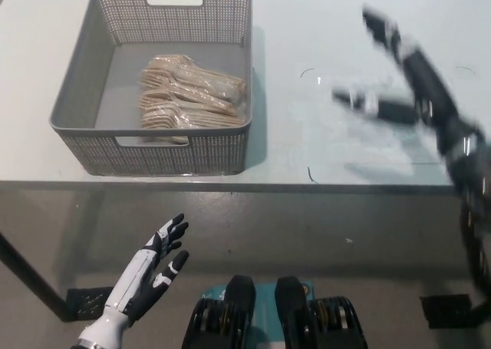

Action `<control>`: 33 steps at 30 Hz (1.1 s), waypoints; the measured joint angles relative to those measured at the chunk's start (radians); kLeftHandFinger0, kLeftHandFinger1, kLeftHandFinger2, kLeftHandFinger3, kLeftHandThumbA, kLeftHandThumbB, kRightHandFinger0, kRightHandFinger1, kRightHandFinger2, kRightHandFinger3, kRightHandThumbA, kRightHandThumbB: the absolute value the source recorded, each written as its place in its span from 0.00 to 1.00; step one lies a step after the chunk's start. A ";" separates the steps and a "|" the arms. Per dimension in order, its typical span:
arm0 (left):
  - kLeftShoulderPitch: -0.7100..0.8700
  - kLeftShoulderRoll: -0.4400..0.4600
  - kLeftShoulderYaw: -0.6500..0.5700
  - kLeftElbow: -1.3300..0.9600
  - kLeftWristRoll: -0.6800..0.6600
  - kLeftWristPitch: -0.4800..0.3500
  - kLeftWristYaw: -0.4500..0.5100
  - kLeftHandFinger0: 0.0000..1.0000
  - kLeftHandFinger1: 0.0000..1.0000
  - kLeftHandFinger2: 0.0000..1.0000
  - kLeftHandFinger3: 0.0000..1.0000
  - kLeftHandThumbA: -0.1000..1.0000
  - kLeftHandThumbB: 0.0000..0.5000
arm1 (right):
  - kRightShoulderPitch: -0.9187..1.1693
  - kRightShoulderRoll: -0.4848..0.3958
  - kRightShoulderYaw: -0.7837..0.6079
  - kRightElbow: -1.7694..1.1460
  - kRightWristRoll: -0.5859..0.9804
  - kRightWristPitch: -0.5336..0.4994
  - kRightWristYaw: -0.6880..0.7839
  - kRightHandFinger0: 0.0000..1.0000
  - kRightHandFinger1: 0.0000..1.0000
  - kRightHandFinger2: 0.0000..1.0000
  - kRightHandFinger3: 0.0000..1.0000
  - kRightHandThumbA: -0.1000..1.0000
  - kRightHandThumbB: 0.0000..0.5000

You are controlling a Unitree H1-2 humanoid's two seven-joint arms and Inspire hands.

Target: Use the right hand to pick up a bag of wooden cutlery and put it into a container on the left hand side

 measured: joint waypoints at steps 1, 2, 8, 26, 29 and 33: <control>0.001 0.000 0.000 0.001 0.000 0.000 0.000 1.00 1.00 1.00 1.00 0.87 0.21 | 0.050 0.017 -0.001 -0.020 0.019 0.000 0.002 1.00 1.00 1.00 1.00 1.00 0.69; 0.002 0.000 0.000 0.002 0.000 0.000 0.000 1.00 1.00 1.00 1.00 0.87 0.21 | 0.091 0.030 -0.002 -0.033 0.037 -0.001 0.003 1.00 1.00 1.00 1.00 1.00 0.70; 0.006 0.000 0.001 0.006 0.000 0.000 0.000 1.00 1.00 1.00 1.00 0.88 0.19 | 0.282 0.111 -0.005 -0.034 0.145 -0.040 0.022 1.00 1.00 1.00 1.00 1.00 0.59; 0.026 -0.008 0.010 0.021 -0.001 -0.008 0.004 1.00 1.00 1.00 1.00 0.89 0.16 | 0.535 0.134 0.003 0.042 0.305 -0.106 0.099 1.00 1.00 1.00 1.00 1.00 0.51; 0.030 -0.010 0.011 0.021 -0.001 -0.009 0.008 1.00 1.00 1.00 1.00 0.90 0.17 | 0.531 0.134 0.003 0.046 0.316 -0.105 0.103 1.00 1.00 1.00 1.00 1.00 0.45; 0.037 -0.010 0.013 0.022 -0.001 -0.012 0.012 1.00 1.00 1.00 1.00 0.89 0.16 | 0.525 0.131 0.006 0.056 0.326 -0.104 0.107 1.00 1.00 1.00 1.00 1.00 0.44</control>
